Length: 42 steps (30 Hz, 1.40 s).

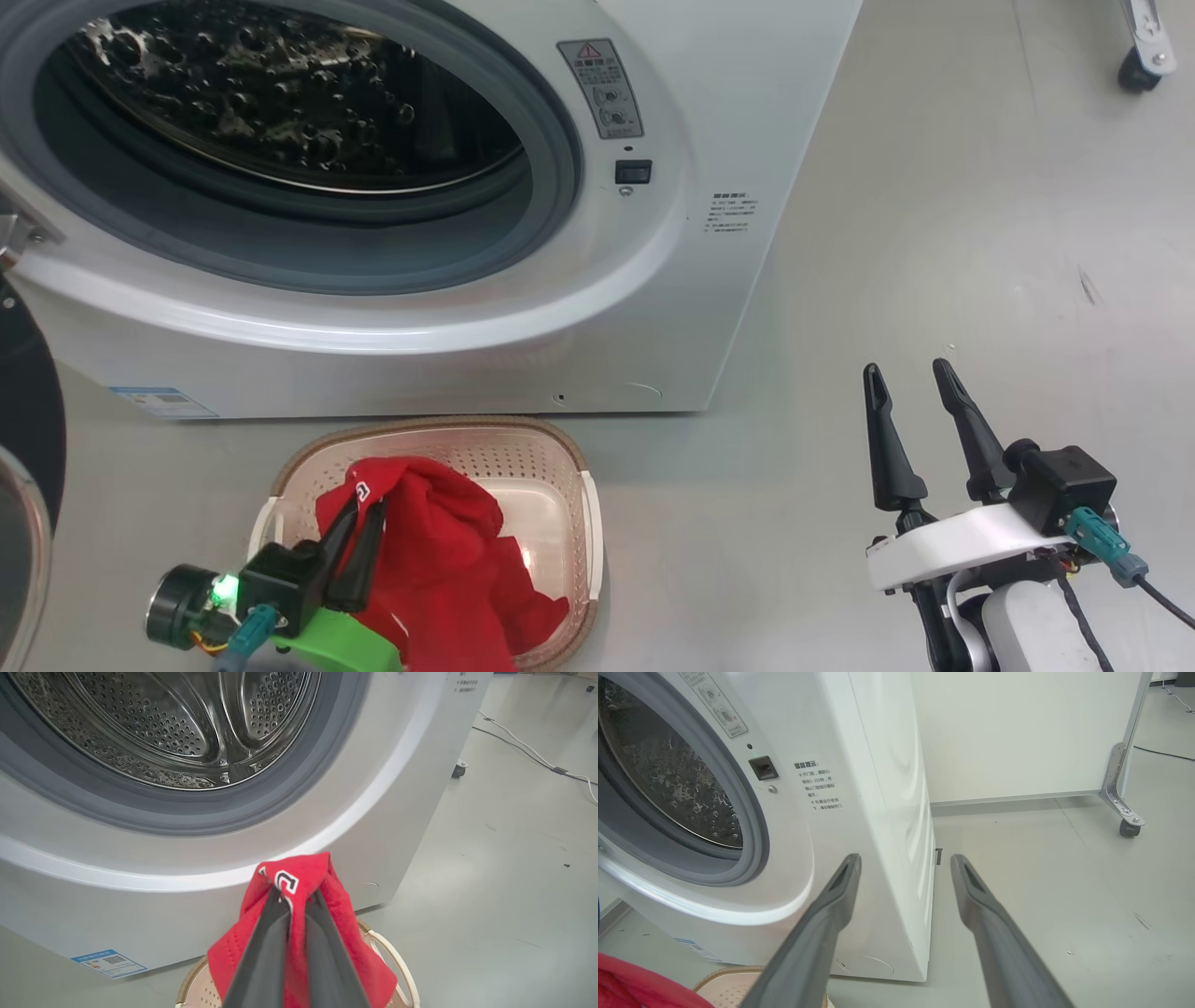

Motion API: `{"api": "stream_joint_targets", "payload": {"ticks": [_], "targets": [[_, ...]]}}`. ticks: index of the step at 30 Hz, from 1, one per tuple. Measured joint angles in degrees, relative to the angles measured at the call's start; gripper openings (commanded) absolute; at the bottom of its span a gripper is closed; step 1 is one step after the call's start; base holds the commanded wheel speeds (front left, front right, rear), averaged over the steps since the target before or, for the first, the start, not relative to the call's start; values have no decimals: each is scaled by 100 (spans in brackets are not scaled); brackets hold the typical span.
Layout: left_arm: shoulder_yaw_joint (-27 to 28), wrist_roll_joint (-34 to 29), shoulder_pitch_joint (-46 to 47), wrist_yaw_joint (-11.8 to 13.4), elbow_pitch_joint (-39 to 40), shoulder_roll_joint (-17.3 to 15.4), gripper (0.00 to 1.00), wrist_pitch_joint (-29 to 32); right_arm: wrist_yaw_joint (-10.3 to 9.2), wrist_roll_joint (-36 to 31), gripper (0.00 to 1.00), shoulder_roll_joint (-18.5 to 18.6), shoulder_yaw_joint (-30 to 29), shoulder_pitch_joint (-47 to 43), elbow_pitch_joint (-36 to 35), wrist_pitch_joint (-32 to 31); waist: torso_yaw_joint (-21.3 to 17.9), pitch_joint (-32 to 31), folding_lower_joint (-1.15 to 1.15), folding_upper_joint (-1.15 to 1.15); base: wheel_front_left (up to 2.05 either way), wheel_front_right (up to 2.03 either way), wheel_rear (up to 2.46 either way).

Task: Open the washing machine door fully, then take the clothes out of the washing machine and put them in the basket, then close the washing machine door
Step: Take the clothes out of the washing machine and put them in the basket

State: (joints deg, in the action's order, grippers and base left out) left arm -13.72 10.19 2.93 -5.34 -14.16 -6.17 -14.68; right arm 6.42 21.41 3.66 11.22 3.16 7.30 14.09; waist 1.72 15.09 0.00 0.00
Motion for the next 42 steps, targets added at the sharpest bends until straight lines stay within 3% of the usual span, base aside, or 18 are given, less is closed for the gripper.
{"api": "stream_joint_targets", "payload": {"ticks": [11, 25, 42], "targets": [[-179, -74, 419, -51, -404, -10, 0, 0, 0, -49, 100, 5, 54, 156, -158, -24, -308, 510, 0, 0, 0, 0, 0], [43, -80, 1415, -57, -833, -187, 0, 0, 0, -70, 100, 9, 42, 398, -318, -23, -698, 1271, 0, 0, 0, 0, 0], [-145, -198, 1604, -109, -2576, -267, 0, 466, 1, -91, 100, 20, -7, 612, -319, -18, -921, 1807, 0, 0, 0, 0, 0]]}}
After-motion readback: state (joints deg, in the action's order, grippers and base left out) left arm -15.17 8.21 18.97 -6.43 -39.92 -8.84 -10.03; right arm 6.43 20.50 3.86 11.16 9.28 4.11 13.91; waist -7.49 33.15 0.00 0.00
